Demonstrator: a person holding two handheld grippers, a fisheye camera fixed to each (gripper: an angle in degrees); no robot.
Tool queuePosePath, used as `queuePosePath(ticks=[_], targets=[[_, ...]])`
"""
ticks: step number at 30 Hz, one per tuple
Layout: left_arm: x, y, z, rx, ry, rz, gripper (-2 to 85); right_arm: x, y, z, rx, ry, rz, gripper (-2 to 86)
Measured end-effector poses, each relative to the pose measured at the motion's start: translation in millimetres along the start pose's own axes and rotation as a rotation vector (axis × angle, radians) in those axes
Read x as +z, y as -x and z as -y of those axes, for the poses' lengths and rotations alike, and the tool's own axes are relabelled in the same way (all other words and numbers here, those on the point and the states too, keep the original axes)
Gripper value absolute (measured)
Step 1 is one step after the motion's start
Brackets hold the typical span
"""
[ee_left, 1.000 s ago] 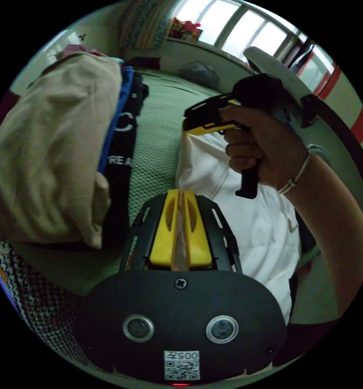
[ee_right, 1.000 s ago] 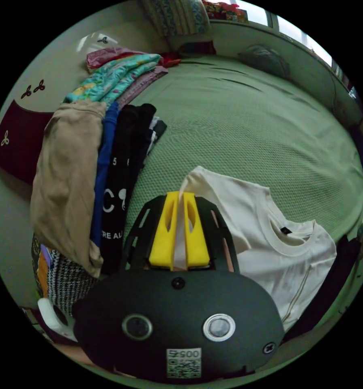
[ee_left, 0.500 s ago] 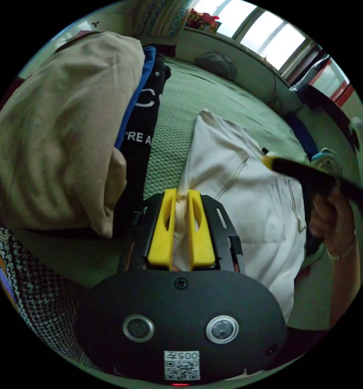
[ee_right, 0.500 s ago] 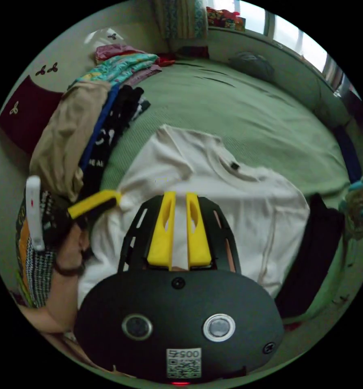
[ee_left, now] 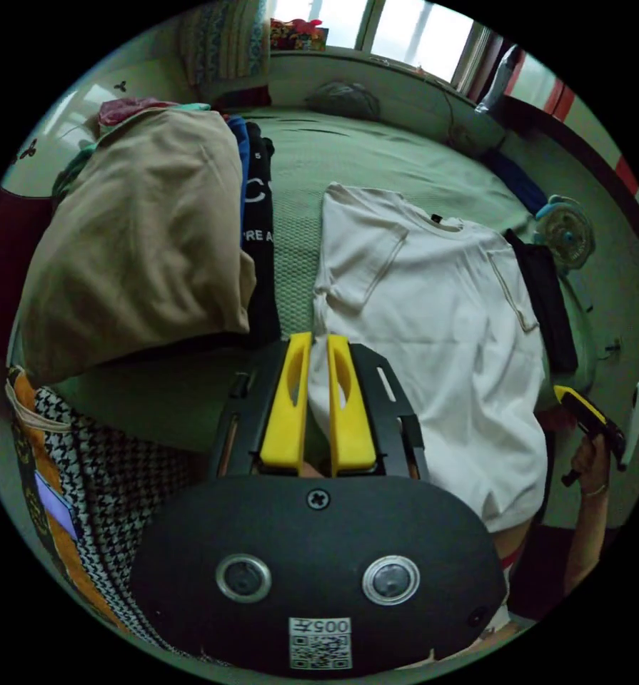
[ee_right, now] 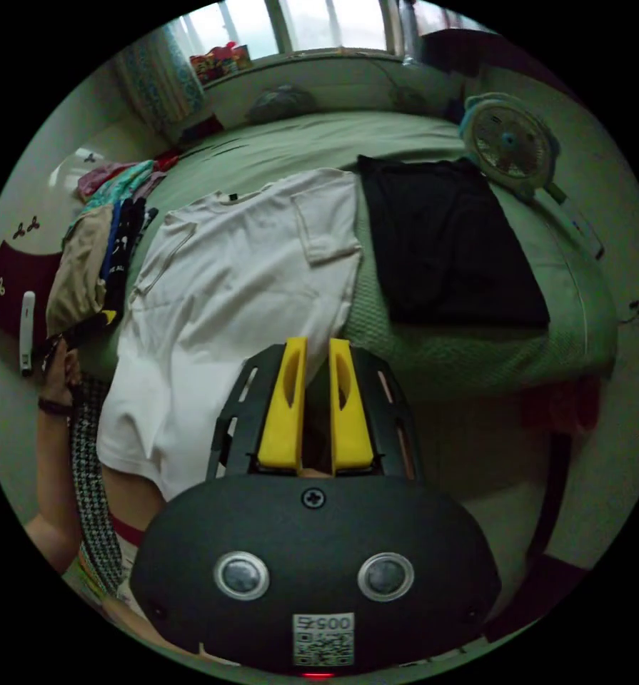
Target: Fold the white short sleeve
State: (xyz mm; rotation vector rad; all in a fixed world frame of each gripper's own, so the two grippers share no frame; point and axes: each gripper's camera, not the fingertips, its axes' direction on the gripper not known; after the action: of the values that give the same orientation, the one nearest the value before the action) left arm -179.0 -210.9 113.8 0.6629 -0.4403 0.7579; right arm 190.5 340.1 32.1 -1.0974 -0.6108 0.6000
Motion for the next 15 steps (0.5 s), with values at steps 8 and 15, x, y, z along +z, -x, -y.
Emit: queuePosePath(ticks=[8,15], targets=[[1,-8,-30,-0.021,0.039,-0.061,13.2,14,-23,-45,0.019,-0.007,-0.068,4.6],[1,-31,-46,0.051,0.053,0.078,13.3,27,-31,-76,0.033,0.004,-0.148,4.4]])
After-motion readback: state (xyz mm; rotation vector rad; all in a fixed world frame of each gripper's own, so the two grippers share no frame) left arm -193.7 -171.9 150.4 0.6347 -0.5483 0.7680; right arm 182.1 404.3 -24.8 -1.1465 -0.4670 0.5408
